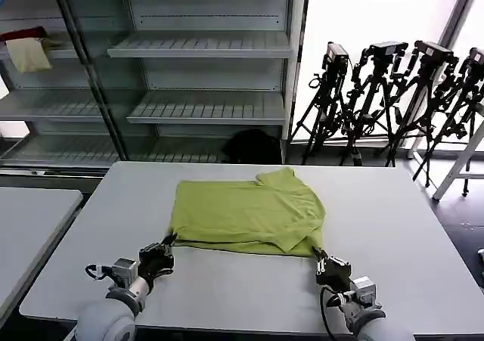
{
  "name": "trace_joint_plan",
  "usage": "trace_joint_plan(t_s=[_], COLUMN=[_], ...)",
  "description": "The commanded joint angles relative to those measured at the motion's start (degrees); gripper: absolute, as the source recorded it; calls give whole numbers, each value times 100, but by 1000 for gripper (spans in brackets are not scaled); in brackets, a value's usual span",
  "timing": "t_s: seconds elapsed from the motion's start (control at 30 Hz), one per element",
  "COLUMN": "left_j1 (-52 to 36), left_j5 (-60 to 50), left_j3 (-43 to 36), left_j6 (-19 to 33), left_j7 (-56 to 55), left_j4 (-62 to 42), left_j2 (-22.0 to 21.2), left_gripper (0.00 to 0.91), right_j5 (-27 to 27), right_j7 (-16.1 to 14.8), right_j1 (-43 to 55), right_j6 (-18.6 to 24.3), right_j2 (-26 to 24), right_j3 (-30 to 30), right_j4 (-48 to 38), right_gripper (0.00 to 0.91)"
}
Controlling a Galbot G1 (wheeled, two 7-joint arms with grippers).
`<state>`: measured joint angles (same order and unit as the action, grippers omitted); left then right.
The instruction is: Fold and organize the clothes.
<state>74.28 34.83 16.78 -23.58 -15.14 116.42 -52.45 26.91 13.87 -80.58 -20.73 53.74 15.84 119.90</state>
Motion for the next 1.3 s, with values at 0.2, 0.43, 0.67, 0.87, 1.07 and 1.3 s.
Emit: trace_joint_plan(t_s=[0.2,0.43,0.67,0.87,1.07,1.3], left_j1=[-55,-61,-76,-131,-114,-163], left_j5=[-433,-428,-463,-150,42,249], left_j3=[-22,-36,-212,-233,-232,-281], left_j6=[-261,-191,77,6,-173,-314], left_j7=[104,129,122,150,154,-269], left_j4=[-323,-420,-312,-336,-374,-269], left_j2=[-81,-124,-139,-107,-86,40], left_gripper=[907,0,0,0,0,0], right_j5=[-13,-14,-13,-14,-11,17], right_j7=[-13,-10,2,14,23,50], right_j1=[-163,-159,-144,-129,-114,-167], right_j6=[15,21,25,38,48,24], right_j2=[-30,-22,-19,0,-11,-67], right_j3=[68,52,48,32,35,73], right_j4=[73,64,50,39,36,104], right_gripper=[20,20,10,10,10,10])
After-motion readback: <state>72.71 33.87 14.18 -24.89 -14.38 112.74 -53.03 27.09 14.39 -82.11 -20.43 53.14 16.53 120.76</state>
